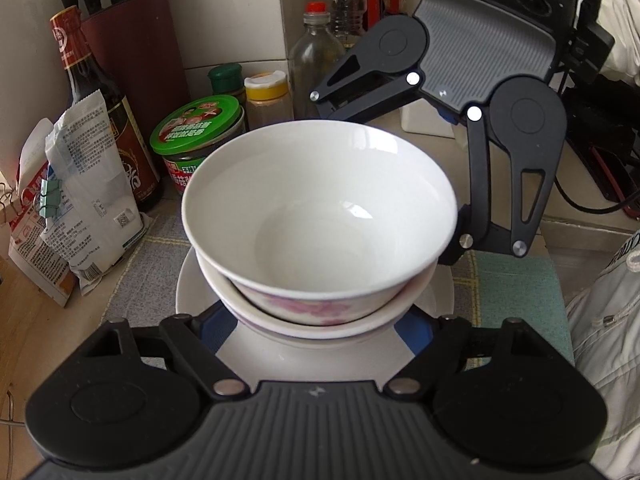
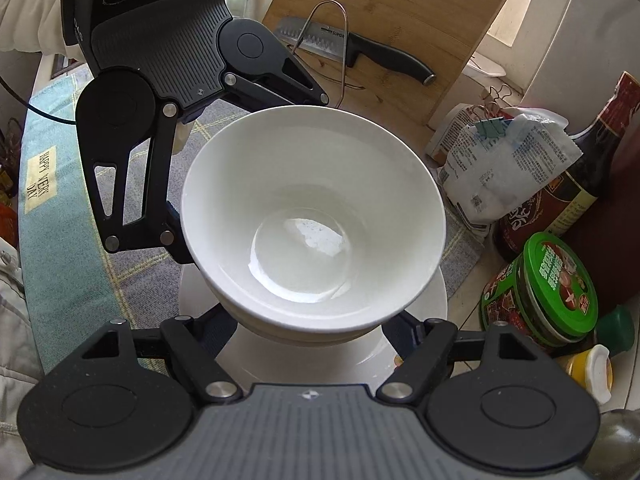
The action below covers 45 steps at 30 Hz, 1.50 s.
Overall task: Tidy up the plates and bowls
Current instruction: 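Lift the bowl stack with both tools and carry it toward the white plate stack, then lower the bowl stack onto the white plate stack with both tools, then open both tools and pull them back from the stacked dishes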
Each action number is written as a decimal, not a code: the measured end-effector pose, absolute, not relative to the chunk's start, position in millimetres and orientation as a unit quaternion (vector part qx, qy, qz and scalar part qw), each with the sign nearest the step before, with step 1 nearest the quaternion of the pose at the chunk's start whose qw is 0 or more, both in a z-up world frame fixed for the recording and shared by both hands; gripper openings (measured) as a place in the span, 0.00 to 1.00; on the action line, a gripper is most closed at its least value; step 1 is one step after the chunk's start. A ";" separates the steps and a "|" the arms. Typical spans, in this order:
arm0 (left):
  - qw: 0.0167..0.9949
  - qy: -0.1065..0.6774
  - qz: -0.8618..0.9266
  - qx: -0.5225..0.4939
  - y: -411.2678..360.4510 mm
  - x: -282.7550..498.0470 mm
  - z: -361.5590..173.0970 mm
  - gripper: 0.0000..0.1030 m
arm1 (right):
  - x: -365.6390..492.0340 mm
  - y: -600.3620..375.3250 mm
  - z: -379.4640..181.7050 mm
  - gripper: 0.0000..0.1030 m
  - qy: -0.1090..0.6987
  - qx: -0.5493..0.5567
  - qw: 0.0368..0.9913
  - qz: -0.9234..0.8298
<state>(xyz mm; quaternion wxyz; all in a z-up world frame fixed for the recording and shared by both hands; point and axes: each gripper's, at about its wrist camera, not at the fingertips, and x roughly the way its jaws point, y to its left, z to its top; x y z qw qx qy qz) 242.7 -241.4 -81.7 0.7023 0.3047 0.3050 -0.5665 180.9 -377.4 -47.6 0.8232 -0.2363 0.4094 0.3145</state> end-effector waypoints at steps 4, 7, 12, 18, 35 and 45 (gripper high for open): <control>0.704 0.307 -0.565 0.302 -243.3 247.0 -83.8 0.82 | 184.5 -380.0 -50.5 0.80 0.413 -0.235 0.822 0.315; 0.703 0.309 -0.566 0.300 -244.4 249.4 -84.5 0.82 | 185.7 -380.8 -51.1 0.80 0.414 -0.236 0.821 0.315; 0.702 0.314 -0.567 0.296 -245.4 251.5 -86.7 0.82 | 187.6 -381.6 -53.1 0.80 0.418 -0.234 0.819 0.316; 0.702 0.319 -0.566 0.291 -246.6 252.9 -88.8 0.82 | 188.8 -381.2 -56.7 0.80 0.423 -0.235 0.817 0.315; 0.766 0.287 -0.506 0.274 -231.1 224.0 -71.0 0.94 | 173.9 -381.8 -50.1 1.00 0.408 -0.210 0.839 0.294; 0.889 0.250 -0.349 0.156 -186.5 178.7 -42.8 0.99 | 150.2 -366.1 -28.3 1.00 0.417 -0.102 0.897 0.104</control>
